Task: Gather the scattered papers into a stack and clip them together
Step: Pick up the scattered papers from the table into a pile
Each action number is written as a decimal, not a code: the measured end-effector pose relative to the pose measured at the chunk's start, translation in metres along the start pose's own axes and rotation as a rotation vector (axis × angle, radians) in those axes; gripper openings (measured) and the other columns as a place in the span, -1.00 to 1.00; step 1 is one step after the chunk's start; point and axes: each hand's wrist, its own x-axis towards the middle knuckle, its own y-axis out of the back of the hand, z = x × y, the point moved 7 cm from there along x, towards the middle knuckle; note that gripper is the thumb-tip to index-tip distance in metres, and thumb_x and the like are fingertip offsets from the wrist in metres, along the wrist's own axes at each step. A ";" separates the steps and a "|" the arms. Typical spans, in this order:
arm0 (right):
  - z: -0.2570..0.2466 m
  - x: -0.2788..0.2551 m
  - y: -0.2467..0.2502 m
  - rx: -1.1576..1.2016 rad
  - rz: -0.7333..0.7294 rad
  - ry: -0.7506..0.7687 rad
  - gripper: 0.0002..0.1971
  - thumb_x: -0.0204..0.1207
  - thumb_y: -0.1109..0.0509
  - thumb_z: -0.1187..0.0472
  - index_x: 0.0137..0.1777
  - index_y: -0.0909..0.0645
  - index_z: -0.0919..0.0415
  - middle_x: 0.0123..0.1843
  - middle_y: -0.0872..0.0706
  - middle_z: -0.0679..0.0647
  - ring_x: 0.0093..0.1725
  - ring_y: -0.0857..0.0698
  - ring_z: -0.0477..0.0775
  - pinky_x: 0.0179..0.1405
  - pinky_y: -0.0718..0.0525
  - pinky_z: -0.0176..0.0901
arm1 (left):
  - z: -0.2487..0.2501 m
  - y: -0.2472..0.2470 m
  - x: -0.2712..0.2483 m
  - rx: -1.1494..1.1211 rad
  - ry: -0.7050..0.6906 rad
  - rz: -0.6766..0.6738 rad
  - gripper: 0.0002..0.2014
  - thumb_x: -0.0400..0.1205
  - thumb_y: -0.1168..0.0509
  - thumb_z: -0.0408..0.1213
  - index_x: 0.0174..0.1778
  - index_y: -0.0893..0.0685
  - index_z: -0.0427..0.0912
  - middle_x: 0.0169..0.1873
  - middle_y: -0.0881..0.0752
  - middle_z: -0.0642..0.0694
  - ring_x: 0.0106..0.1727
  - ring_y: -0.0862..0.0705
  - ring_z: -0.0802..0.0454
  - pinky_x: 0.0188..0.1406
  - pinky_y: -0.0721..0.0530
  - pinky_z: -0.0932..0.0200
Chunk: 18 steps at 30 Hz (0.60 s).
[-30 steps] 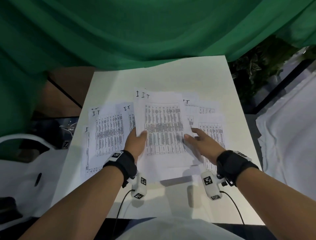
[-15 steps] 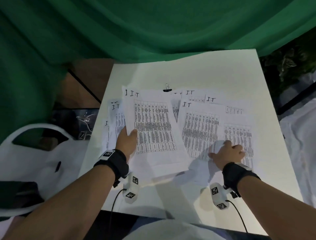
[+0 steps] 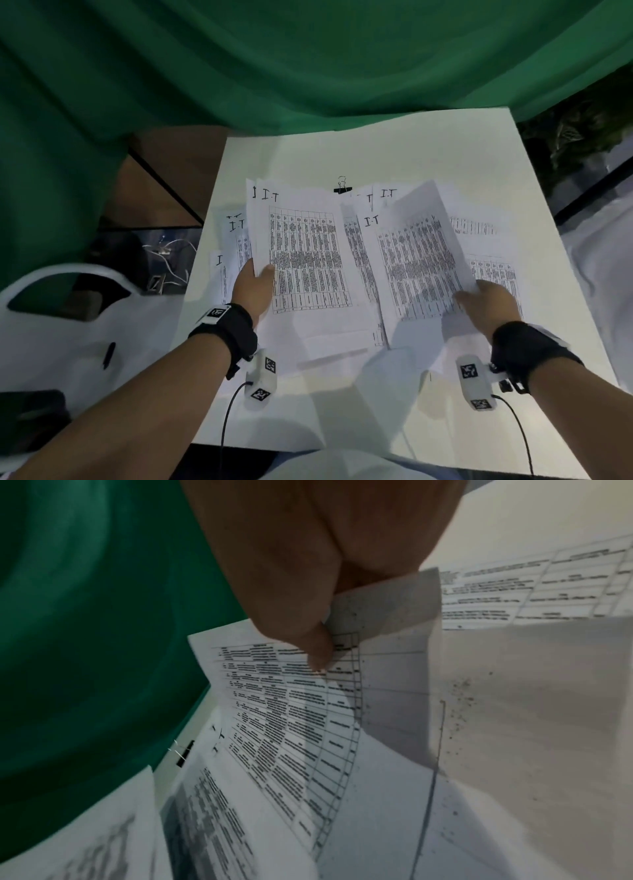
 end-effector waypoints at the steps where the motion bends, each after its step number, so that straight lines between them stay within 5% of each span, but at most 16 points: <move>1: -0.003 0.001 0.005 0.014 -0.004 0.003 -0.78 0.67 -0.38 0.23 -0.18 -0.72 0.29 -0.31 -0.75 0.22 -0.33 -0.64 0.20 -0.34 -0.54 -0.10 | -0.002 0.000 0.003 -0.001 0.000 0.001 -0.65 0.87 -0.21 -0.19 0.59 -0.58 -0.07 0.35 -0.69 0.07 0.41 -0.64 -0.02 0.44 -0.48 0.09; 7: -0.013 0.001 0.025 -0.103 0.084 0.053 -0.69 0.80 -0.24 0.25 0.19 -0.81 0.35 -0.12 -0.79 0.35 -0.12 -0.62 0.29 -0.08 -0.48 -0.05 | -0.006 0.002 0.007 -0.007 0.005 -0.014 -0.64 0.87 -0.21 -0.19 0.60 -0.56 -0.10 0.35 -0.68 0.04 0.43 -0.63 -0.05 0.46 -0.50 0.07; 10: -0.029 -0.007 0.038 -0.055 0.167 0.127 -0.71 0.81 -0.21 0.27 0.18 -0.76 0.38 -0.08 -0.79 0.35 -0.09 -0.64 0.31 -0.07 -0.49 -0.03 | -0.007 0.005 0.009 0.000 -0.004 -0.024 -0.62 0.87 -0.21 -0.18 0.62 -0.56 -0.10 0.38 -0.69 0.04 0.45 -0.63 -0.05 0.48 -0.50 0.06; 14: -0.063 -0.022 0.058 0.191 0.223 0.224 -0.78 0.81 -0.29 0.18 0.15 -0.75 0.25 -0.12 -0.72 0.16 -0.04 -0.64 0.23 -0.02 -0.49 -0.07 | -0.006 0.008 0.012 -0.023 -0.014 -0.029 -0.58 0.86 -0.20 -0.18 0.66 -0.54 -0.10 0.48 -0.68 0.01 0.48 -0.62 -0.04 0.56 -0.49 0.03; 18: -0.097 -0.037 0.059 0.634 0.121 0.222 -0.84 0.81 -0.34 0.13 0.22 -0.74 0.09 -0.09 -0.75 -0.03 -0.02 -0.68 0.06 0.07 -0.63 -0.07 | -0.006 0.011 0.015 -0.060 -0.022 -0.022 -0.75 0.87 -0.20 -0.24 0.45 -0.62 -0.02 0.28 -0.72 0.07 0.35 -0.65 0.02 0.37 -0.48 0.14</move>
